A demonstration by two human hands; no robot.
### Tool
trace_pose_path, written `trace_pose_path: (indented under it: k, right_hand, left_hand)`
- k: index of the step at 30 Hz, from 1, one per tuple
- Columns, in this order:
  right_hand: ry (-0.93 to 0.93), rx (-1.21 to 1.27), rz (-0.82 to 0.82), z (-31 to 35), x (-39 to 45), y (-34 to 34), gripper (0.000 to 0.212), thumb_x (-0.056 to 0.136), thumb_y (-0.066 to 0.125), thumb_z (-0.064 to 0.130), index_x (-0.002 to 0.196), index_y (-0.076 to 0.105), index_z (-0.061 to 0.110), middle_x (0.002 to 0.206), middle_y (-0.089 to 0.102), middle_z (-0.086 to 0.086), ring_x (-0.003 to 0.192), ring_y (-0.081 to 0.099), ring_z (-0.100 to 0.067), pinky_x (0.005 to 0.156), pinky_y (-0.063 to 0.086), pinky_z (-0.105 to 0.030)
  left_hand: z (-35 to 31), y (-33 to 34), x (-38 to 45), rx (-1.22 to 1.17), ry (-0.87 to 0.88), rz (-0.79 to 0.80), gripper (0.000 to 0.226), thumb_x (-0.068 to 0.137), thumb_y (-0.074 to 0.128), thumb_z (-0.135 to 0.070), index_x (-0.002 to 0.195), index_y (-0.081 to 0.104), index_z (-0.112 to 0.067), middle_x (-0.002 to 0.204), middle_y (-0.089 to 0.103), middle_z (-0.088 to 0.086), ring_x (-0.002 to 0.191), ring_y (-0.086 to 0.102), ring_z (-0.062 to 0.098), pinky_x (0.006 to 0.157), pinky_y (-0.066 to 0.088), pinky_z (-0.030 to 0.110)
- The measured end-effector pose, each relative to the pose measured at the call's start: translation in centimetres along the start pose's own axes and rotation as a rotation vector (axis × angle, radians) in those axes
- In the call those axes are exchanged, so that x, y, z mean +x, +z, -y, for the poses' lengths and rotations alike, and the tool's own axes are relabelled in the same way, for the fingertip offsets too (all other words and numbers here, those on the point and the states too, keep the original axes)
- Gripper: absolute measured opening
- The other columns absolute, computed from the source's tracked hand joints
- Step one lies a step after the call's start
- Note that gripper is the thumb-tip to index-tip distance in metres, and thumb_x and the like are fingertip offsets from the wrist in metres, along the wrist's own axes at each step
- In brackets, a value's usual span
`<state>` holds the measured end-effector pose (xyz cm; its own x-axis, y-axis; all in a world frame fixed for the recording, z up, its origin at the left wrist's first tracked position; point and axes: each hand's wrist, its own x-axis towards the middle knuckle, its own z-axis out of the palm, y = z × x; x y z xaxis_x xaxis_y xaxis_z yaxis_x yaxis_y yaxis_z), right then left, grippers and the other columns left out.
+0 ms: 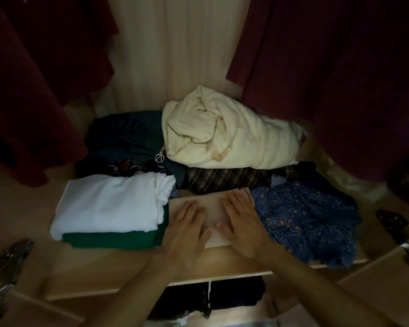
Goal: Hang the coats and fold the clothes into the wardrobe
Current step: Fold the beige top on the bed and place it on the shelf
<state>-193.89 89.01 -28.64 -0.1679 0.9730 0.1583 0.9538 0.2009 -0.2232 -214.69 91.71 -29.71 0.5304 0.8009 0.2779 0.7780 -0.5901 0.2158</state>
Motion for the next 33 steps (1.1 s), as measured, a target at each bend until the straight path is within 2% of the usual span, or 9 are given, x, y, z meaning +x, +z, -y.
trace_pose_path:
  k: [3,9,13,16,18,20,23,28,33]
  right_hand:
    - [0.066,0.024,-0.009,-0.2,0.2,1.2,0.080,0.097,0.027,0.065,0.152,0.036,0.007,0.161,0.026,-0.017,0.152,0.013,-0.032,0.124,0.016,-0.047]
    - [0.164,0.066,-0.032,-0.4,0.0,2.9,0.094,0.089,-0.001,0.076,0.158,0.013,0.013,0.164,-0.004,-0.010,0.153,-0.007,-0.027,0.125,0.000,-0.038]
    - [0.183,0.058,0.007,-0.1,-0.1,2.4,0.089,0.095,0.008,0.069,0.155,0.027,0.007,0.163,0.014,-0.020,0.152,0.007,-0.035,0.125,0.012,-0.045]
    - [0.162,0.011,0.055,0.3,0.1,1.6,0.084,0.094,0.024,0.063,0.151,0.035,0.003,0.159,0.024,-0.026,0.149,0.017,-0.043,0.125,0.006,-0.044]
    - [0.152,0.001,0.085,0.7,0.0,0.3,0.094,0.085,0.015,0.066,0.156,0.023,0.005,0.163,0.011,-0.025,0.152,0.003,-0.041,0.122,-0.005,-0.040]
    - [0.157,0.026,0.136,0.8,-0.5,-0.8,0.099,0.081,0.009,0.070,0.158,0.008,0.008,0.166,-0.003,-0.018,0.153,-0.010,-0.032,0.119,-0.010,-0.032]
    - [0.183,0.055,0.115,0.9,-2.6,-2.6,0.085,0.096,0.038,0.056,0.158,0.007,0.007,0.166,-0.002,-0.014,0.154,-0.004,-0.028,0.124,0.001,-0.031]
    - [0.284,0.057,0.048,1.3,-8.3,-6.6,0.071,0.101,0.044,0.047,0.159,0.014,0.019,0.166,0.010,-0.010,0.153,0.010,-0.029,0.122,0.018,-0.038]
    - [0.286,-0.090,0.021,0.8,-14.9,-8.3,0.069,0.101,0.042,0.053,0.159,0.013,0.029,0.164,0.020,-0.012,0.150,0.019,-0.033,0.118,0.029,-0.050]
  left_hand:
    - [0.2,1.1,-0.3,0.019,-0.055,0.004,0.062,0.093,0.041,-0.050,0.137,0.057,-0.010,0.144,0.053,0.016,0.134,0.049,0.033,0.115,0.026,0.043]
    - [1.1,2.1,0.7,0.008,-0.030,0.057,0.062,0.097,0.037,-0.049,0.148,0.046,-0.015,0.153,0.044,0.011,0.142,0.032,0.027,0.116,0.017,0.046]
    - [1.2,1.8,0.8,-0.019,-0.046,0.113,0.061,0.099,0.035,-0.051,0.150,0.042,-0.018,0.156,0.039,0.007,0.144,0.031,0.025,0.118,0.013,0.041]
    - [0.3,0.8,0.8,-0.038,-0.109,0.153,0.071,0.093,0.025,-0.057,0.152,0.038,-0.019,0.160,0.033,0.006,0.148,0.029,0.025,0.121,0.007,0.036]
    - [-0.2,-0.3,1.1,-0.118,-0.141,0.198,0.082,0.085,0.013,-0.062,0.156,0.027,-0.022,0.165,0.020,0.002,0.152,0.015,0.020,0.121,0.000,0.030]
    - [-0.6,-1.7,1.4,-0.243,-0.161,0.245,0.074,0.092,0.027,-0.057,0.156,0.028,-0.020,0.165,0.019,0.001,0.152,0.014,0.016,0.121,0.004,0.026]
    - [-1.0,-2.9,1.2,-0.399,-0.169,0.244,0.059,0.096,0.049,-0.042,0.147,0.044,-0.014,0.155,0.037,0.005,0.142,0.033,0.019,0.116,0.022,0.024]
    - [-2.7,-3.2,0.9,-0.427,-0.080,0.169,0.052,0.083,0.041,-0.050,0.109,0.065,-0.013,0.110,0.064,0.006,0.102,0.059,0.024,0.089,0.049,0.040]
    - [-6.6,-2.7,-1.6,-0.411,0.075,0.170,0.054,0.081,0.042,-0.052,0.104,0.070,-0.012,0.110,0.066,0.006,0.103,0.060,0.027,0.089,0.052,0.041]
